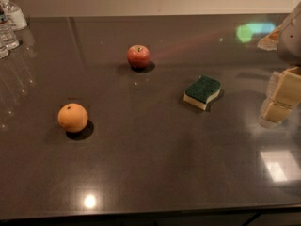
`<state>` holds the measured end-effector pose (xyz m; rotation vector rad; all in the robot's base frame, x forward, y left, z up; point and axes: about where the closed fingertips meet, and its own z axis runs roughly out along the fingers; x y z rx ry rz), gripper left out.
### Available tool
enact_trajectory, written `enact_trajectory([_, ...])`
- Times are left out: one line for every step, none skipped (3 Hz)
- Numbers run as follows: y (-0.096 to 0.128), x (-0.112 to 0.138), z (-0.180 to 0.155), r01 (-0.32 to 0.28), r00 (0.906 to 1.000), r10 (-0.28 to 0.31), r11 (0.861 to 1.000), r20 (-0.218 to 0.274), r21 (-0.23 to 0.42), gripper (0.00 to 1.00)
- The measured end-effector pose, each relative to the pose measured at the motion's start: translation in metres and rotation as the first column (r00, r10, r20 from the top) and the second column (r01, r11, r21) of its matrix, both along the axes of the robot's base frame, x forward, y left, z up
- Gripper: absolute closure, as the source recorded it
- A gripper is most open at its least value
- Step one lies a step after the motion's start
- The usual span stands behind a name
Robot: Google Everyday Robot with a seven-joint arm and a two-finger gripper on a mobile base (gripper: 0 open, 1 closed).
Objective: Move apple near orange
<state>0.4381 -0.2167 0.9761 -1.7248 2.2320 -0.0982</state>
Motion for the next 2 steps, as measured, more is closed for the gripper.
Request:
enact_trajectory([0.004, 0.004, -0.001, -0.003, 1.0000, 0.003, 1.000, 0.000, 0.007, 0.00])
enact_trajectory([0.014, 0.026, -0.002, -0.011, 0.9997, 0.010, 0.998, 0.021, 0.058, 0.00])
